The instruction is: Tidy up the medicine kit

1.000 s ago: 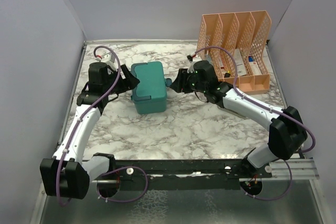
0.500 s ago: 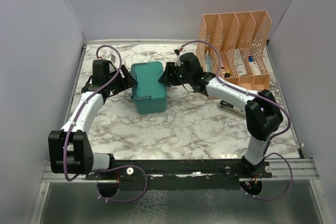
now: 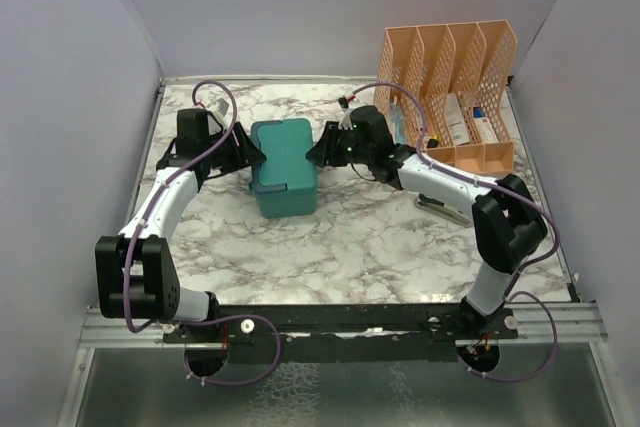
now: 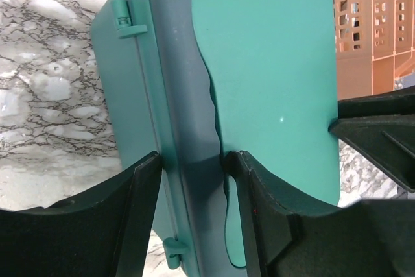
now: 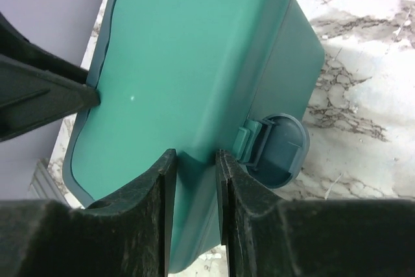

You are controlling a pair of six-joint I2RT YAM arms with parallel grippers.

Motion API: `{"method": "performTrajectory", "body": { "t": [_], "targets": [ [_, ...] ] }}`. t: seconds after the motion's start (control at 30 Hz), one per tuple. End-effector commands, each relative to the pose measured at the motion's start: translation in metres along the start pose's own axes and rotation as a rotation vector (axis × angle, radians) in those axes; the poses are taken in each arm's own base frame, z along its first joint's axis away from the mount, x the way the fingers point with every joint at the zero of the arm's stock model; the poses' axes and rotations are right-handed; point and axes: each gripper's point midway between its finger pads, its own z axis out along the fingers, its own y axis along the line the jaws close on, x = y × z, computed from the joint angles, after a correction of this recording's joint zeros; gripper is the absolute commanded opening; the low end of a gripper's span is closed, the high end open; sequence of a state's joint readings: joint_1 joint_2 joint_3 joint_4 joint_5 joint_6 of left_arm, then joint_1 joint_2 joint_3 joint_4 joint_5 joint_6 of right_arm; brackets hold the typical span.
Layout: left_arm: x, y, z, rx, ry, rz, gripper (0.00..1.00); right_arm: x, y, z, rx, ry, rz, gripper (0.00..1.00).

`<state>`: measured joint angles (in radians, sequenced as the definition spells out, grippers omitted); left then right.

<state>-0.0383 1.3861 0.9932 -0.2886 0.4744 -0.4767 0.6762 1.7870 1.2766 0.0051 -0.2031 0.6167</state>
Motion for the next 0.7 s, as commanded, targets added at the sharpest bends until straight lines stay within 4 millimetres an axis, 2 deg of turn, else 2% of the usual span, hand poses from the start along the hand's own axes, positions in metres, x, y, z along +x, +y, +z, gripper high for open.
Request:
{"method": "performTrajectory", "body": {
  "t": [0.0,0.17,0.33,0.43,0.57,0.67],
  "targets": [
    [0.016,-0.006,0.003,0.067,0.089,0.024,0.49,0.069,0.018,-0.019,-0.070,0.205,0.059,0.27],
    [0.017,-0.016,0.000,0.119,0.107,0.051,0.48,0.090,0.032,-0.037,-0.077,0.207,0.118,0.26],
    [0.025,-0.021,-0.001,0.164,0.140,0.053,0.48,0.098,0.031,-0.049,-0.054,0.163,0.175,0.26],
    [0.028,-0.017,-0.002,0.144,0.139,0.051,0.49,0.091,0.022,-0.053,0.009,0.117,0.202,0.29],
    [0.028,-0.008,-0.004,0.087,0.122,0.060,0.49,0.073,0.023,-0.069,0.021,0.033,0.194,0.37],
    [0.027,-0.005,-0.007,0.063,0.106,0.070,0.56,0.065,0.018,-0.086,0.049,-0.031,0.231,0.51]
  ]
}}
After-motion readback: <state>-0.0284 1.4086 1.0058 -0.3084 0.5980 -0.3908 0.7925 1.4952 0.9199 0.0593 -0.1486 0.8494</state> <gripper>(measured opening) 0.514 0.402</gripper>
